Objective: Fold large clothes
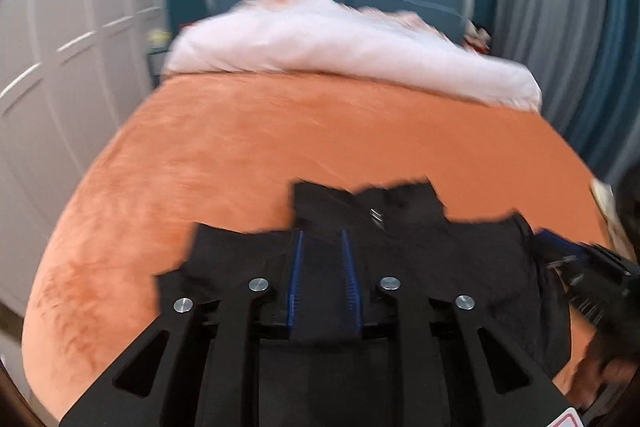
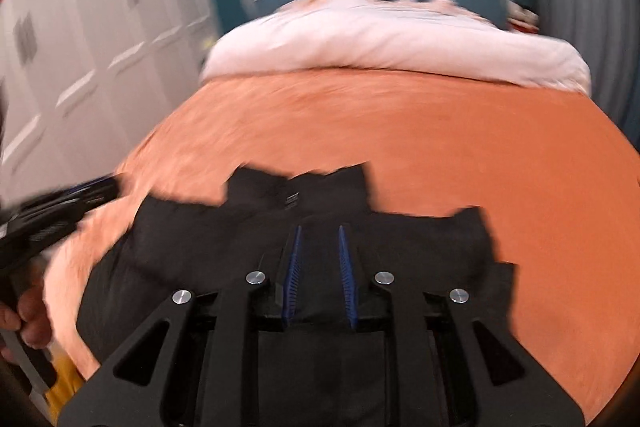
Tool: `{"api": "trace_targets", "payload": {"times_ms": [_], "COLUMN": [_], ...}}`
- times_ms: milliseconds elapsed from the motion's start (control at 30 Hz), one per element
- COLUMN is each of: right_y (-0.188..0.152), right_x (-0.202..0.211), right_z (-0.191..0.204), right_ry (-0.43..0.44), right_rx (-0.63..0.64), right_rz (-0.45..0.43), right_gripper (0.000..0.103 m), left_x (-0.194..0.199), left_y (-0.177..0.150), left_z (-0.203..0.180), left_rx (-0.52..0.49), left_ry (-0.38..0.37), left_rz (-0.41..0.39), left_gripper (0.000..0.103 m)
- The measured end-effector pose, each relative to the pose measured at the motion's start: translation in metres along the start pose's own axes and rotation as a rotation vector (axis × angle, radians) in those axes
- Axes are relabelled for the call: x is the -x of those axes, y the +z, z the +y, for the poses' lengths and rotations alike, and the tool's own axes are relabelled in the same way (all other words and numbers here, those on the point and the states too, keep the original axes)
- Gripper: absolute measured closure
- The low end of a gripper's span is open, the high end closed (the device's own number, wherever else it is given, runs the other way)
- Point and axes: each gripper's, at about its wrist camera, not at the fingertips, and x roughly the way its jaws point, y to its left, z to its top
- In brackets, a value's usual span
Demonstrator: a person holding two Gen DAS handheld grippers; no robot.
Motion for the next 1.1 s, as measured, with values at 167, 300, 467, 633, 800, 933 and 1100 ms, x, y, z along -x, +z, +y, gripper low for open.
{"api": "trace_targets", "payload": {"times_ms": [167, 300, 467, 633, 800, 933, 1100], "right_y": [-0.009, -0.014, -0.024, -0.032, -0.039, -0.042, -0.046], "right_x": [-0.045, -0.067, -0.088, -0.105, -0.122, -0.131, -0.14], "right_z": [0.001, -0.022, -0.059, -0.07, -0.067, -0.068, -0.07], "right_ry": [-0.035, -0.089, -0.118, -0.09, -0.076, -0.061, -0.048], "right_rx": [0.028, -0.008, -0.069, -0.109, -0.11, -0.121, -0.138], "right_rz": [0.104, 0.139, 0.165, 0.18, 0.183, 0.171, 0.157], "right_gripper": [0.087, 0.087, 0.088, 0.089, 0.089, 0.09, 0.09], "left_x": [-0.045, -0.07, -0.092, -0.107, -0.123, -0.132, -0.141], "left_y": [-0.022, -0.031, -0.04, -0.044, -0.051, -0.054, -0.059], "left_z": [-0.007, 0.006, 0.036, 0.043, 0.04, 0.039, 0.039], "left_rx": [0.01, 0.033, 0.091, 0.108, 0.108, 0.111, 0.12], "left_ry": [0.013, 0.071, 0.123, 0.112, 0.121, 0.122, 0.119], "left_rz": [0.111, 0.135, 0.144, 0.142, 0.114, 0.102, 0.086], "left_gripper": [0.081, 0.081, 0.081, 0.081, 0.082, 0.082, 0.082]}}
